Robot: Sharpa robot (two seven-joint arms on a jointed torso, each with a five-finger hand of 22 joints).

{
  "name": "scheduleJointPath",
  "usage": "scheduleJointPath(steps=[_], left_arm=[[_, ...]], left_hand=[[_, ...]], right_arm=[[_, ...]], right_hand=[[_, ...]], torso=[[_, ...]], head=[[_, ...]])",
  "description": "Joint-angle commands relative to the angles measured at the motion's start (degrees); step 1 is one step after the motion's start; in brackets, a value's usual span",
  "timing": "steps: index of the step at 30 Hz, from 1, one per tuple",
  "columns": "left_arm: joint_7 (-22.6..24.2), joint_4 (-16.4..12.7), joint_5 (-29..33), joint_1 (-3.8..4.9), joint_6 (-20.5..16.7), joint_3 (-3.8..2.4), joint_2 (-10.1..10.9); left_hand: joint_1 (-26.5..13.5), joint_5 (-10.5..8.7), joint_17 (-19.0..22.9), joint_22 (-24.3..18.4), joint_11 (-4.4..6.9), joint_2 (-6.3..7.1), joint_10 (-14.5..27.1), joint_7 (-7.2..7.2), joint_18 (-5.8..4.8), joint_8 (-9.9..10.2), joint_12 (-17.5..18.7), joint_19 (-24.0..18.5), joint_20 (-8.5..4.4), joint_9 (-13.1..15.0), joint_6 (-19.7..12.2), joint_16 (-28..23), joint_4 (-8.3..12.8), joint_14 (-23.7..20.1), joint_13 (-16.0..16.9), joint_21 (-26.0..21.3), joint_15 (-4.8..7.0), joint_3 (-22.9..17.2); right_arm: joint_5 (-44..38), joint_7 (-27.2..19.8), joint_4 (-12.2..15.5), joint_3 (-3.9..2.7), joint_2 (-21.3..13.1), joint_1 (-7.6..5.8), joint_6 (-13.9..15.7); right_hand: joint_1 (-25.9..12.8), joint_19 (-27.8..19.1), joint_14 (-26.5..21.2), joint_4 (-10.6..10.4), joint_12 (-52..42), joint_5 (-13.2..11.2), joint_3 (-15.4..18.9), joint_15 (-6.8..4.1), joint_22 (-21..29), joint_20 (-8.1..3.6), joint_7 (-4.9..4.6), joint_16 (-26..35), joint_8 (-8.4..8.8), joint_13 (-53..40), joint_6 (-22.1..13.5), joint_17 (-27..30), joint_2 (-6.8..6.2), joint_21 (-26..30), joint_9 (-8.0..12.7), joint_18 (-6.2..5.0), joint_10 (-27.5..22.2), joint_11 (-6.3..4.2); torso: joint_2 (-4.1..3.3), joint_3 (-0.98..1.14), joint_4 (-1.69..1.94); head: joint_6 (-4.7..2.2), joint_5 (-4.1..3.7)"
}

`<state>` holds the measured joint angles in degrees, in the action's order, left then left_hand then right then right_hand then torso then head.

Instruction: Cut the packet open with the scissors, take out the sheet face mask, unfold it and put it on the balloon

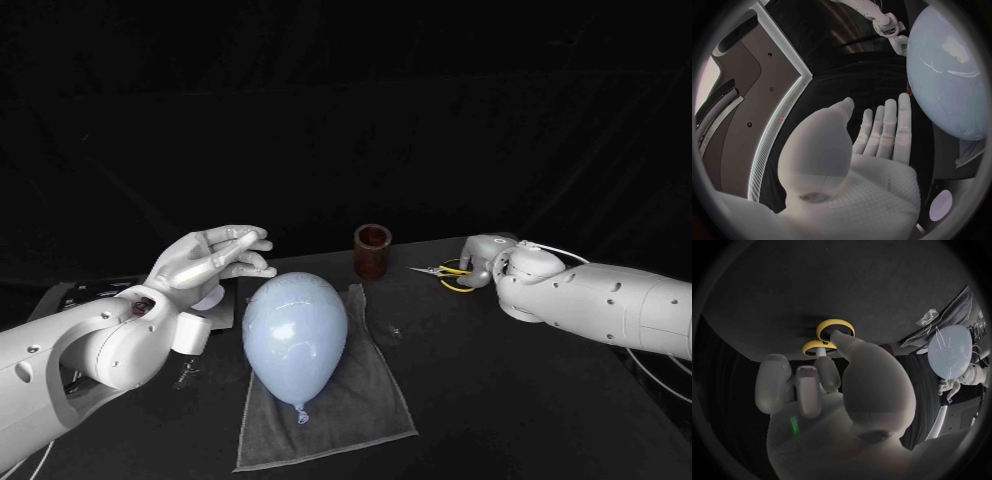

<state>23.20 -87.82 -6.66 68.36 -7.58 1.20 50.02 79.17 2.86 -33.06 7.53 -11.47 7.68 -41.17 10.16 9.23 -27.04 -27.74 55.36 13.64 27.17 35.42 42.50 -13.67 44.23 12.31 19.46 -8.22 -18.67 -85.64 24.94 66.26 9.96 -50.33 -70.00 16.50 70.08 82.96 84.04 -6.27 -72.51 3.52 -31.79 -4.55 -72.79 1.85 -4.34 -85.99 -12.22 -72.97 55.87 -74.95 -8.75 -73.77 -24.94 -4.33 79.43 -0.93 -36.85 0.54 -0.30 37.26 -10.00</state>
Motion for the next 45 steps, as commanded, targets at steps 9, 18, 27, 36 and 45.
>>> scheduleJointPath(steps=[9,18,27,36,45], left_arm=[[0.5,0.0,-0.3,0.15,1.0,-0.04,-0.1],[0.5,0.2,-0.3,0.15,1.0,-0.03,0.0],[0.5,0.4,-0.3,0.15,1.0,-0.01,-0.1],[0.5,0.6,-0.3,0.14,1.0,0.01,-0.2],[0.4,0.7,-0.3,0.14,0.9,0.01,-0.3]], left_hand=[[0.4,-0.02,0.1,-0.1,-0.04,0.05,-0.5,4.56,1.18,0.3,0.3,-0.1,0.09,0.0,0.3,-0.2,0.3,-0.4,-0.1,0.3,-0.13,-0.1],[0.5,-0.02,0.1,-0.1,-0.03,0.00,-0.6,4.55,1.19,0.4,0.4,-0.1,0.09,-0.1,0.3,-0.2,0.3,-0.4,-0.1,0.4,-0.12,-0.1],[0.5,-0.02,0.1,-0.1,-0.03,0.00,-0.6,4.55,1.19,0.4,0.4,-0.1,0.09,-0.1,0.3,-0.2,0.3,-0.4,-0.1,0.4,-0.12,-0.1],[0.5,-0.02,0.1,-0.1,-0.03,0.00,-0.6,4.55,1.19,0.4,0.4,-0.1,0.09,-0.1,0.3,-0.2,0.3,-0.4,-0.1,0.4,-0.12,-0.1],[0.5,-0.02,0.1,-0.1,-0.03,0.00,-0.6,4.55,1.19,0.4,0.4,-0.1,0.09,-0.1,0.3,-0.2,0.3,-0.4,-0.1,0.4,-0.12,-0.1]], right_arm=[[-0.4,1.4,1.8,-0.07,-1.0,-1.20,0.8],[-0.9,1.8,4.5,-0.07,-2.8,-2.70,0.4],[-2.2,2.5,8.4,-0.07,-4.9,-4.86,-0.5],[-3.3,3.0,11.2,-0.06,-6.1,-6.71,-1.3],[-3.5,3.4,13.1,-0.06,-6.5,-8.99,-2.6]], right_hand=[[-0.4,0.2,4.4,-0.3,-0.4,-0.2,0.0,-0.12,-0.1,-0.22,1.06,-0.3,-6.64,-0.1,5.2,-7.9,0.07,-0.3,-2.5,0.33,0.4,0.10],[-0.4,0.2,4.4,-0.3,-0.4,-0.2,-0.1,-0.13,-0.2,-0.23,1.10,-0.3,-6.69,-0.1,5.3,-8.1,0.09,-0.4,-2.5,0.34,0.4,0.08],[-0.4,0.3,4.4,-0.4,-0.1,-0.2,-0.1,-0.16,-0.5,-0.23,1.13,-0.4,-6.72,0.2,5.3,-8.2,0.11,-0.6,-2.5,0.39,0.2,0.07],[-0.5,0.5,4.5,-0.4,-0.1,-0.2,-0.1,-0.19,-0.9,-0.25,1.15,-0.5,-6.75,0.2,5.3,-8.3,0.13,-1.0,-2.5,0.49,0.2,0.07],[-0.6,0.5,4.5,-0.5,0.1,-0.3,-0.1,-0.21,-1.1,-0.27,1.16,-0.5,-6.77,0.3,5.3,-8.4,0.16,-1.1,-2.5,0.52,0.2,0.06]], torso=[[-0.03,0.03,0.03],[0.02,0.01,-0.05],[0.04,0.03,0.00],[-0.01,0.02,0.01],[0.05,-0.03,-0.01]], head=[[-0.07,-0.19],[-0.11,-0.28],[-0.31,-0.56],[-0.60,-0.71],[-0.76,-0.76]])
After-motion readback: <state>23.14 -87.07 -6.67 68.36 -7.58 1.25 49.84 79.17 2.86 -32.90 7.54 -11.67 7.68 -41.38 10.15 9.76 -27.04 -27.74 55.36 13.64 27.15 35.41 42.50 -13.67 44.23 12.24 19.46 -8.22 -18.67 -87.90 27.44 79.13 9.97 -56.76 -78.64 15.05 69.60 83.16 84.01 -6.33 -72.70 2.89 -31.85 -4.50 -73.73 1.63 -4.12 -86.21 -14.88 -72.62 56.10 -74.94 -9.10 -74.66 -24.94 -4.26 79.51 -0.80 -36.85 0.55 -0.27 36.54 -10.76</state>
